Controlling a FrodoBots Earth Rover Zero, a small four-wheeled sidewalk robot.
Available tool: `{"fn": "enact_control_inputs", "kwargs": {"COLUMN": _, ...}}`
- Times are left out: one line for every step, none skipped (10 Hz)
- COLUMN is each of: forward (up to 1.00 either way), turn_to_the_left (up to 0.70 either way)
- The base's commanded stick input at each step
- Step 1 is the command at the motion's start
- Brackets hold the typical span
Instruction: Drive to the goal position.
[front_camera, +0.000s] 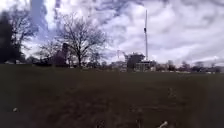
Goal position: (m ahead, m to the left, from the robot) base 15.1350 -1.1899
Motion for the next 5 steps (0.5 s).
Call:
{"fn": "enact_control_inputs", "kwargs": {"forward": 0.70, "turn_to_the_left": 0.00}}
{"fn": "enact_control_inputs", "kwargs": {"forward": 0.70, "turn_to_the_left": 0.00}}
{"fn": "enact_control_inputs", "kwargs": {"forward": 0.70, "turn_to_the_left": 0.00}}
{"fn": "enact_control_inputs", "kwargs": {"forward": 0.70, "turn_to_the_left": 0.00}}
{"fn": "enact_control_inputs", "kwargs": {"forward": 0.70, "turn_to_the_left": 0.00}}
